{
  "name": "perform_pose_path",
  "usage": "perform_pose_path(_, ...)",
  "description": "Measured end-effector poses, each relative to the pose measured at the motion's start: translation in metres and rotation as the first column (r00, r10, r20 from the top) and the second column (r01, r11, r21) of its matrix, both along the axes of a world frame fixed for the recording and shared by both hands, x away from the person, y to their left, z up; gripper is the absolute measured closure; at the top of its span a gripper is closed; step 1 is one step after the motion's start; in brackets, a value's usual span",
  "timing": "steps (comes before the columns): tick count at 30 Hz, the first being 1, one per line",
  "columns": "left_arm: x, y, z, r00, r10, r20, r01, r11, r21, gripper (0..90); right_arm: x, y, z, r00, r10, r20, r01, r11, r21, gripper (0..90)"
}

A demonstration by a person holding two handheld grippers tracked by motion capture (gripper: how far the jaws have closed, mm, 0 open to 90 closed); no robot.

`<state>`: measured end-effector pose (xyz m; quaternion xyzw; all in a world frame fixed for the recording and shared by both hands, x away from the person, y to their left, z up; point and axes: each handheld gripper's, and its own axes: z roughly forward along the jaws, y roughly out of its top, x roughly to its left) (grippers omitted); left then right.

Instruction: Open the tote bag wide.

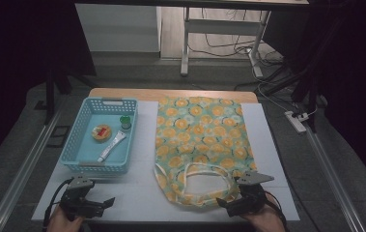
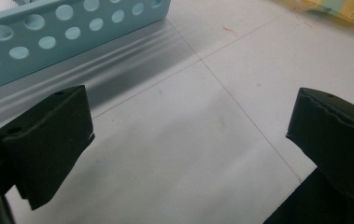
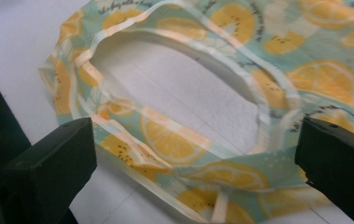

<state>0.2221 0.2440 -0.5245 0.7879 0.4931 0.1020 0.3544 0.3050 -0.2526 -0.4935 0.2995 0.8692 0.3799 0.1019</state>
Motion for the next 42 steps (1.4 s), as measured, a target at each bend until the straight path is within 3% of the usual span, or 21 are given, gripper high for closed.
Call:
perform_pose_path(11, 0.001, 0.000, 0.000, 1.0000, -0.003, -0.005, 0.003, 1.0000, -0.001, 0.7, -0.004, 0.022, 0.000, 0.9946, 0.104, -0.009, -0.104, 0.9939, -0.038, 0.0)
perform_pose_path(17, 0.000, 0.000, 0.000, 1.0000, -0.006, -0.003, 0.006, 1.0000, 0.001, 0.8, -0.006, 0.034, -0.005, 0.9846, 0.171, -0.036, -0.173, 0.9823, -0.072, 0.3)
perform_pose_path(20, 0.000, -0.001, 0.000, 1.0000, -0.008, -0.003, 0.008, 1.0000, 0.003, 0.9, -0.008, 0.038, -0.008, 0.9797, 0.192, -0.058, -0.196, 0.9778, -0.074, 5.0)
perform_pose_path(25, 0.000, -0.001, 0.000, 0.9999, -0.010, -0.003, 0.010, 0.9999, 0.005, 1.0, -0.010, 0.037, -0.009, 0.9749, 0.214, -0.063, -0.219, 0.9723, -0.083, 24.4)
perform_pose_path(29, 0.000, -0.001, 0.000, 0.9999, -0.013, -0.005, 0.013, 0.9999, 0.005, 1.1, -0.012, 0.036, -0.008, 0.9637, 0.262, -0.051, -0.267, 0.9558, -0.124, 41.1)
perform_pose_path(37, 0.001, -0.001, -0.001, 0.9998, -0.017, -0.010, 0.017, 0.9998, 0.008, 1.5, -0.007, 0.032, -0.006, 0.9569, 0.274, -0.095, -0.283, 0.9541, -0.097, 79.1)
perform_pose_path(42, 0.001, -0.001, -0.001, 0.9998, -0.016, -0.011, 0.016, 0.9998, 0.008, 1.6, -0.007, 0.029, 0.003, 0.9602, 0.271, -0.068, -0.276, 0.9586, -0.072, 88.9)
